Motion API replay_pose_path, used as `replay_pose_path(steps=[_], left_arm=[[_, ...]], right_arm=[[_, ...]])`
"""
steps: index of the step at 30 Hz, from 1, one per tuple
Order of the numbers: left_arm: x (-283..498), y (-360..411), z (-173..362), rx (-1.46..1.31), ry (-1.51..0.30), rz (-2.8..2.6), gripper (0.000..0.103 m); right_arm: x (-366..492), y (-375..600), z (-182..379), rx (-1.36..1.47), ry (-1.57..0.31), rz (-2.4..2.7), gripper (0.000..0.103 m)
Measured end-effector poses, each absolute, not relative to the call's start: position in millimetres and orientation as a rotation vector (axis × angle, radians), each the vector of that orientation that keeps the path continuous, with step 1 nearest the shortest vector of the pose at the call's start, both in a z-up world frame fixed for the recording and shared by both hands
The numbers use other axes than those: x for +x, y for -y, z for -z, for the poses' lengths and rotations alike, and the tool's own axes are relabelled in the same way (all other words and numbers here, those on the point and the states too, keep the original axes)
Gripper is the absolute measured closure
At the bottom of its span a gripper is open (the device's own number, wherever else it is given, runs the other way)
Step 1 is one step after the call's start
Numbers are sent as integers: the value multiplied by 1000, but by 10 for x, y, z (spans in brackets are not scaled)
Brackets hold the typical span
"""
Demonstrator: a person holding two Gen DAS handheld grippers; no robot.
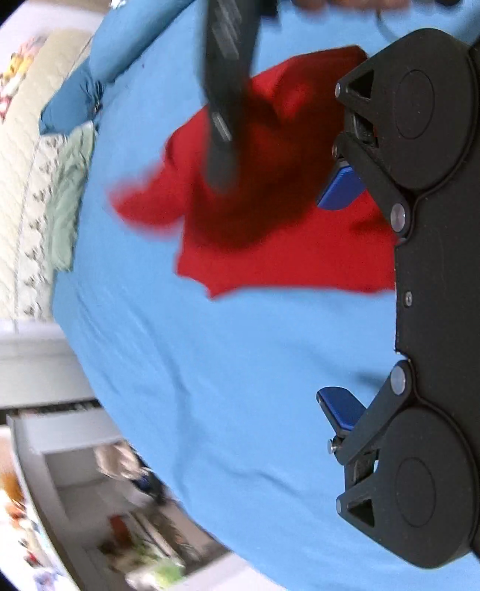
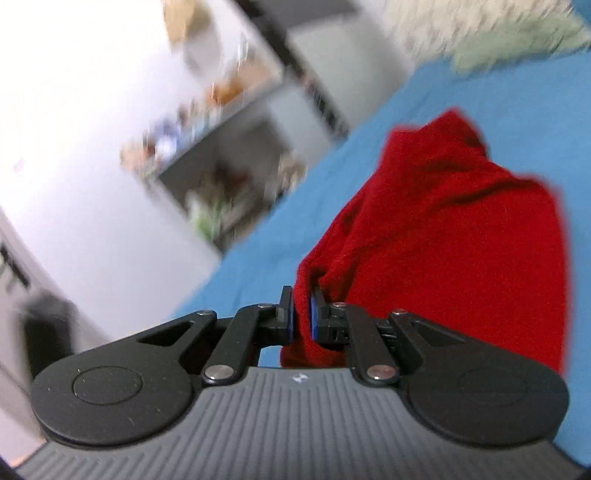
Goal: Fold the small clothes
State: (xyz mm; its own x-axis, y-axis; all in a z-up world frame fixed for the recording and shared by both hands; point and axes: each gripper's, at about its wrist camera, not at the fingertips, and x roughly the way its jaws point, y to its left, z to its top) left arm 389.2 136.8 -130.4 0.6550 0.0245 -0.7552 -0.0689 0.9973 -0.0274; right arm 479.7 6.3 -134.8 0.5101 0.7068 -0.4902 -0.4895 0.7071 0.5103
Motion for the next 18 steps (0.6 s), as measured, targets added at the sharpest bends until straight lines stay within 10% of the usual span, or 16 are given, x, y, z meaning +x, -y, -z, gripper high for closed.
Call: replay_pose_path(steps=[6,7,9,18], left_arm=[[3615,-1536,1455,-149,-856,-33,0],[3602,-1534,1454,-161,-851,-21,0],[3563,-1518,1440,-176,-841,6,0],[3616,-1316,1407,-171,-798,48,0]], right_arm=[[4792,-178,1698,342,-757,-736,74],[4828,-134,1655,357,-754,-747,67],[4760,32,1496,370,-703,-729,19],[3956,885,1220,150,-562,-389,8]])
